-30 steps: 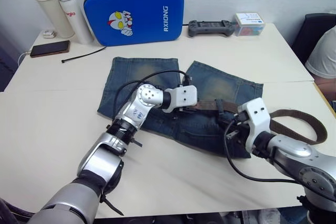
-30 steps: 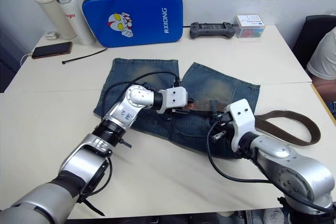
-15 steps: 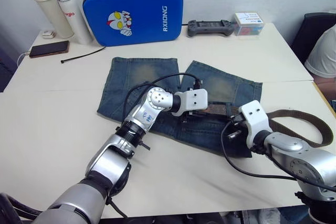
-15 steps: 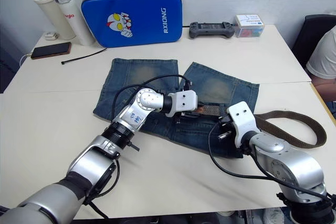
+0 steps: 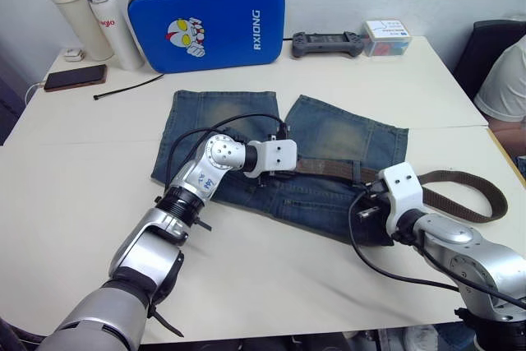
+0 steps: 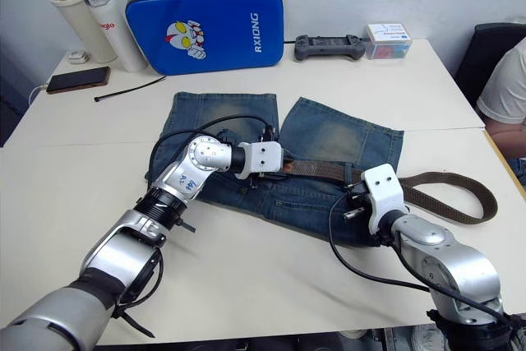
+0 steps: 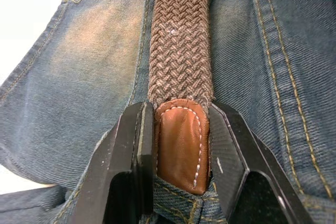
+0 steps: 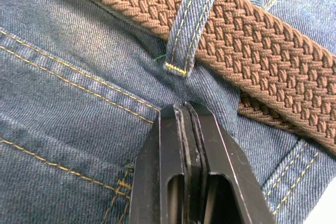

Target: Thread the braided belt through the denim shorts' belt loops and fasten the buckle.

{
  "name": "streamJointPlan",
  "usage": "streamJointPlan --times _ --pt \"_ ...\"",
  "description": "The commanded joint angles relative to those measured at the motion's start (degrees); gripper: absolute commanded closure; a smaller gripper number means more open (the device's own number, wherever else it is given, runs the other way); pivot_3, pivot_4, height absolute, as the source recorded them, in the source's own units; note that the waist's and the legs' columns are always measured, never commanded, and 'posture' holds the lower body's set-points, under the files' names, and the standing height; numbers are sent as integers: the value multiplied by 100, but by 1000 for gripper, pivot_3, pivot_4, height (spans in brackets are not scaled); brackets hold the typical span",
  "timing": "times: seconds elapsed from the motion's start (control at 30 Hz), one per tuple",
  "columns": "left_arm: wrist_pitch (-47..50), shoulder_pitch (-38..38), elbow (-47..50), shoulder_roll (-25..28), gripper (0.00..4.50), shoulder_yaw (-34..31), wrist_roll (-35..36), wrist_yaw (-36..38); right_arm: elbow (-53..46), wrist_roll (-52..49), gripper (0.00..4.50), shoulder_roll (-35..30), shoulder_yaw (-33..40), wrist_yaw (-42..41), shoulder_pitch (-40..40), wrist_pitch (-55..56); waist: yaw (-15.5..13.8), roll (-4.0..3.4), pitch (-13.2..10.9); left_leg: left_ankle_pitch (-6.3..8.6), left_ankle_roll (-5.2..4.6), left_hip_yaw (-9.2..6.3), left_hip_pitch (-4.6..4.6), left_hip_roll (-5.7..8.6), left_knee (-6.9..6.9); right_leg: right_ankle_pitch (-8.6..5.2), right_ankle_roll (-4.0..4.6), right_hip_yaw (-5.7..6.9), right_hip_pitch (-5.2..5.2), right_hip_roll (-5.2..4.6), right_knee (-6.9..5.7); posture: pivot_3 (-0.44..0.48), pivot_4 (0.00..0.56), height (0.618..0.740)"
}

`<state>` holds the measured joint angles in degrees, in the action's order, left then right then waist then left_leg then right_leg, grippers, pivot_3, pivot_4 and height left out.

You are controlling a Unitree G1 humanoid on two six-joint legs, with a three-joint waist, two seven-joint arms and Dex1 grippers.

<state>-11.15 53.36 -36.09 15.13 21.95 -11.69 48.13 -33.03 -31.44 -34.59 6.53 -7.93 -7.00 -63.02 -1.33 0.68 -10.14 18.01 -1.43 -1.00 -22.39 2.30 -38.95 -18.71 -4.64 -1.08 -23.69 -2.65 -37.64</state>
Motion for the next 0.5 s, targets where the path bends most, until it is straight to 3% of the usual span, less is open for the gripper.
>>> streamJointPlan --times 0.03,0.07,0.13,0.33,0.5 --pt "196 127 43 -143 3388 -349 303 -117 -12 75 4500 67 -69 -47 16 -158 -2 0 0 0 0 0 0 0 0 0 0 0 0 0 0 0 150 738" --pt "256 132 57 -172 3388 -409 384 -71 -27 80 4500 76 -66 -52 10 -176 -2 0 0 0 0 0 -1 0 -1 0 0 0 0 0 0 0 150 738" --pt "262 210 -36 -92 2343 -470 368 -70 -88 87 4500 84 -51 -75 25 -223 3 0 0 0 0 0 -1 0 -1 0 0 0 0 0 0 0 150 738" --pt "305 395 -263 358 9 -509 260 193 -237 108 4500 9 -4 -193 73 -319 2 0 0 0 0 1 -1 1 -1 0 0 0 -1 1 -1 0 150 738" --pt "1057 481 -80 694 9 -1005 941 901 -689 -34 4500 -518 -2 -911 0 -29 4 0 0 1 1 0 -3 1 -1 0 0 1 -3 1 0 0 150 738"
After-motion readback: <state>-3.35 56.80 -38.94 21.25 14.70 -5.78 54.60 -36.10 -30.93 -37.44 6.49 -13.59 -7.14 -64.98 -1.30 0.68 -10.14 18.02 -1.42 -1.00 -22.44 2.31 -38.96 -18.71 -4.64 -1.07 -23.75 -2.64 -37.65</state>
